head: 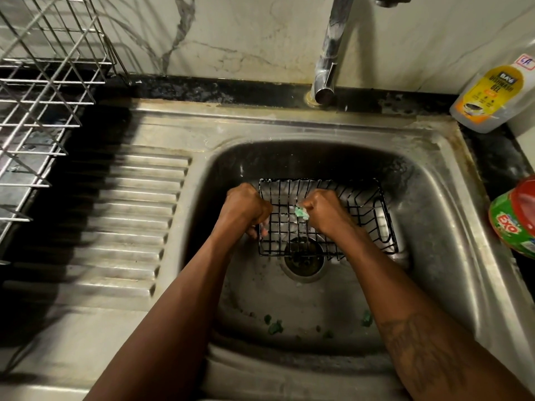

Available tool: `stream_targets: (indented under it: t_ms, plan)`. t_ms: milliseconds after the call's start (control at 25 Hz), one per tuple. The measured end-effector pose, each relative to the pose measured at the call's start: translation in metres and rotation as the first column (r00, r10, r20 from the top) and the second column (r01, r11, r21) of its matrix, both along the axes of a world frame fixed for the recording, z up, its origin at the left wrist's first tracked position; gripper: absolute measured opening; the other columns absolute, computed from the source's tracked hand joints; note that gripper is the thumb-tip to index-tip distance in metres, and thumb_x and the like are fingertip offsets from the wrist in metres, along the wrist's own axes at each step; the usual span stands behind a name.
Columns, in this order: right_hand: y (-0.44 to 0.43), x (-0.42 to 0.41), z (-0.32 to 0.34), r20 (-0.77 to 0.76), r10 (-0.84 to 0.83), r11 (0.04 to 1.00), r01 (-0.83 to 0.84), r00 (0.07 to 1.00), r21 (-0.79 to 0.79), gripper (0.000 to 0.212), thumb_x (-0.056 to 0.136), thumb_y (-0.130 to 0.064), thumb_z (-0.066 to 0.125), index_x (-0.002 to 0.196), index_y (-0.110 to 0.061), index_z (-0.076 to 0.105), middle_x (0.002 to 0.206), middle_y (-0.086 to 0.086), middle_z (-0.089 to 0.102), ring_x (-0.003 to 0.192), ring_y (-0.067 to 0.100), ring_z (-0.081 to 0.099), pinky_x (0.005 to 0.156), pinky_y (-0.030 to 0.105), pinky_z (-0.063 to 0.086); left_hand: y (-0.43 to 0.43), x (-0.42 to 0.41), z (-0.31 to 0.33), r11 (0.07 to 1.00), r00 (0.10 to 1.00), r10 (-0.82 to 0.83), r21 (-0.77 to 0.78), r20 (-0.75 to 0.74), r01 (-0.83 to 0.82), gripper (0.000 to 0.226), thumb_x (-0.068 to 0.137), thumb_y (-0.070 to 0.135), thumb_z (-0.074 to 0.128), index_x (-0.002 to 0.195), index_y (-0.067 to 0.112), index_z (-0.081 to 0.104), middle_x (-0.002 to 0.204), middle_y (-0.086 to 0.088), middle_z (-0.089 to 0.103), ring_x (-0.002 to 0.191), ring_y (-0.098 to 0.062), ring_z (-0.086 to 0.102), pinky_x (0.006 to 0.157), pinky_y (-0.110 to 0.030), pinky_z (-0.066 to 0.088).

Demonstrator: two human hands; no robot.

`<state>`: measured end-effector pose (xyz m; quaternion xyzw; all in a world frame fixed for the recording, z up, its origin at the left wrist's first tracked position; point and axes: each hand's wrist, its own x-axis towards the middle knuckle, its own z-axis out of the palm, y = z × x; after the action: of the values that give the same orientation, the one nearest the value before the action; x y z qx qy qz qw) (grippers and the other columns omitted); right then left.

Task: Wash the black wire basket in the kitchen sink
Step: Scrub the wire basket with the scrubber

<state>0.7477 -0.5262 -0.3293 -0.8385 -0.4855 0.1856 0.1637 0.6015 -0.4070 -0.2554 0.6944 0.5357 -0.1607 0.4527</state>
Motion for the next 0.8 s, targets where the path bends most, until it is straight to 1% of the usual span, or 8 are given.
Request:
stream_targets:
  t_ms: [120, 240, 320, 400, 560, 680, 760, 800]
  plan:
    - [-0.002, 0.002, 0.009, -0.049, 0.024, 0.983, -0.033, 0.998, -0.18, 0.024, 0.089, -0.007, 0.073, 0.111, -0.014, 0.074, 0.116, 0.005, 0.069, 0.089, 0.009, 0.063, 0.077, 0.016, 0.051, -0.003, 0.001, 0.002, 1.0, 1.0, -0.006, 0.002, -0.011, 0.006, 0.025, 0.099, 0.007, 0.052, 0.099, -0.005, 0.073, 0.076, -0.015, 0.077, 0.079, -0.029, 0.077, 0.082, -0.04, 0.063]
    - [-0.006, 0.0, 0.01, -0.074, 0.018, 0.971, -0.035, 0.997, -0.235, 0.048, 0.079, -0.019, 0.084, 0.125, -0.018, 0.067, 0.121, 0.003, 0.064, 0.099, 0.014, 0.063, 0.08, 0.019, 0.051, -0.004, 0.001, 0.003, 1.0, 1.0, -0.007, 0.019, -0.003, 0.007, 0.025, 0.098, 0.006, 0.051, 0.096, -0.005, 0.074, 0.075, -0.015, 0.077, 0.077, -0.029, 0.077, 0.082, -0.041, 0.063]
    - [-0.007, -0.007, 0.012, -0.086, -0.005, 0.982, -0.011, 0.996, -0.186, 0.036, 0.083, -0.012, 0.08, 0.116, -0.019, 0.07, 0.118, 0.003, 0.065, 0.096, 0.012, 0.062, 0.075, 0.018, 0.051, -0.005, -0.001, 0.003, 1.0, 1.0, -0.004, 0.026, 0.004, 0.004, 0.025, 0.097, 0.006, 0.051, 0.095, -0.004, 0.073, 0.071, -0.014, 0.076, 0.073, -0.028, 0.077, 0.079, -0.041, 0.064]
    - [-0.008, -0.01, 0.017, -0.129, 0.037, 0.982, -0.06, 0.991, -0.18, 0.019, 0.084, -0.011, 0.078, 0.097, -0.023, 0.072, 0.107, -0.001, 0.068, 0.088, 0.007, 0.063, 0.069, 0.018, 0.051, -0.005, -0.001, 0.003, 0.999, 1.0, -0.014, 0.029, 0.0, 0.014, 0.025, 0.096, 0.007, 0.052, 0.092, -0.003, 0.074, 0.069, -0.012, 0.076, 0.07, -0.027, 0.077, 0.078, -0.039, 0.064]
    - [-0.013, -0.011, 0.023, -0.236, 0.172, 0.904, -0.248, 0.956, -0.348, 0.014, 0.083, -0.009, 0.078, 0.089, -0.021, 0.074, 0.092, -0.008, 0.067, 0.084, 0.008, 0.066, 0.073, 0.026, 0.059, -0.004, -0.001, 0.001, 1.0, 1.0, -0.007, 0.014, -0.006, 0.007, 0.026, 0.095, 0.004, 0.05, 0.094, -0.005, 0.075, 0.066, -0.012, 0.075, 0.057, -0.024, 0.073, 0.067, -0.033, 0.064]
    - [-0.012, -0.008, 0.018, -0.074, 0.024, 0.985, -0.037, 0.997, -0.17, 0.012, 0.09, -0.012, 0.071, 0.099, -0.019, 0.071, 0.093, -0.004, 0.064, 0.078, 0.006, 0.061, 0.063, 0.018, 0.049, -0.005, -0.001, 0.006, 1.0, 1.0, -0.013, -0.005, -0.005, 0.013, 0.031, 0.099, 0.007, 0.048, 0.094, -0.006, 0.075, 0.075, -0.015, 0.076, 0.077, -0.029, 0.077, 0.081, -0.037, 0.063]
    - [-0.01, -0.001, 0.018, 0.015, -0.116, 0.993, 0.116, 0.993, -0.036, 0.011, 0.095, -0.01, 0.064, 0.098, -0.019, 0.069, 0.091, -0.001, 0.063, 0.07, 0.003, 0.055, 0.057, 0.014, 0.04, -0.008, -0.001, 0.009, 1.0, 1.0, -0.016, -0.007, -0.003, 0.016, 0.03, 0.1, 0.007, 0.049, 0.092, -0.006, 0.075, 0.078, -0.016, 0.076, 0.085, -0.029, 0.077, 0.086, -0.038, 0.062]
    - [-0.01, 0.003, 0.019, 0.019, -0.129, 0.991, 0.13, 0.991, -0.039, 0.01, 0.095, -0.01, 0.064, 0.097, -0.017, 0.069, 0.091, 0.0, 0.063, 0.07, 0.003, 0.055, 0.058, 0.014, 0.041, -0.007, -0.001, 0.009, 1.0, 1.0, -0.017, -0.004, -0.001, 0.017, 0.029, 0.1, 0.006, 0.05, 0.091, -0.006, 0.075, 0.077, -0.016, 0.076, 0.085, -0.029, 0.077, 0.087, -0.039, 0.062]
